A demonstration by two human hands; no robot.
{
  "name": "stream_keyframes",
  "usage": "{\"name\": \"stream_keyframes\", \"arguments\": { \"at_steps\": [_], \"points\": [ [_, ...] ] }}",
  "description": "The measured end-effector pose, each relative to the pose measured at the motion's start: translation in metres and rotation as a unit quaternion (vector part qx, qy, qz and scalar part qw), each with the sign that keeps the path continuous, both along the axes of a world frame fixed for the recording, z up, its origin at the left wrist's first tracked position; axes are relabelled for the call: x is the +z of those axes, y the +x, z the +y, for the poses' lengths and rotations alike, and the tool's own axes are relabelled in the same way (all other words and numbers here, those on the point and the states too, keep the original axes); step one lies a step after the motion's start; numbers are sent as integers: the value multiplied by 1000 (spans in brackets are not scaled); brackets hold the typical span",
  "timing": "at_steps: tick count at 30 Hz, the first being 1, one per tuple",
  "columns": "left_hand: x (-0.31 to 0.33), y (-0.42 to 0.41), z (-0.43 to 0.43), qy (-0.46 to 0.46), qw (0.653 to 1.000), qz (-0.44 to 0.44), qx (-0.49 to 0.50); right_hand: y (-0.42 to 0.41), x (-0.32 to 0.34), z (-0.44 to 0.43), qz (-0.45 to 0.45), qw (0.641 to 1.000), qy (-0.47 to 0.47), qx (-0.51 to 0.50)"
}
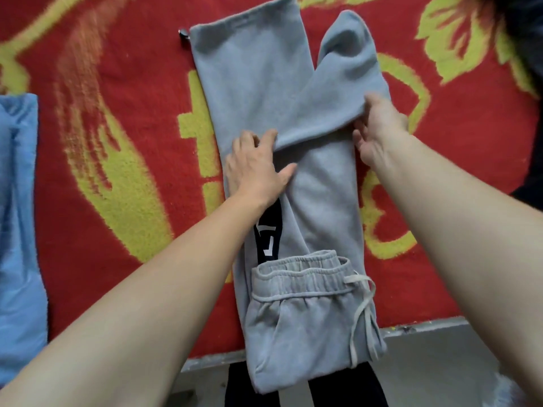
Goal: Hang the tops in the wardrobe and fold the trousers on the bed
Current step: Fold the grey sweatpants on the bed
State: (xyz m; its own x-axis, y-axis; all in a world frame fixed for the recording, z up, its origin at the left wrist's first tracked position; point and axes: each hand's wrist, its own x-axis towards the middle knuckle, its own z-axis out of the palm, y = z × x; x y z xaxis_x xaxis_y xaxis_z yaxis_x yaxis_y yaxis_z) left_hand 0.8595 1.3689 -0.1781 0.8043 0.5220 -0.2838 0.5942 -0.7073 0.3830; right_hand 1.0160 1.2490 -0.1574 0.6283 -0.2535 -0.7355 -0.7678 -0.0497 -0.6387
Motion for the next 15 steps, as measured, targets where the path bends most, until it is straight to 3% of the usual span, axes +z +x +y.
{"name": "stream_keyframes", "arguments": {
  "at_steps": [4,8,12,13,15],
  "points": [
    [-8,9,15,-80,985,-85,124,22,20,51,-102,994,37,29],
    [-1,2,20,-168,932,-192,256,28,46,134,-271,933,44,231],
    [-5,-7,34,-201,904,-157,343,24,43,183,-149,842,75,513],
    [-8,-6,40,-219,893,-139,367,26,40,182,-146,818,32,556],
    [-11,-2,52,-235,880,-116,396,29,28,167,-224,794,-75,561]
  ]
}}
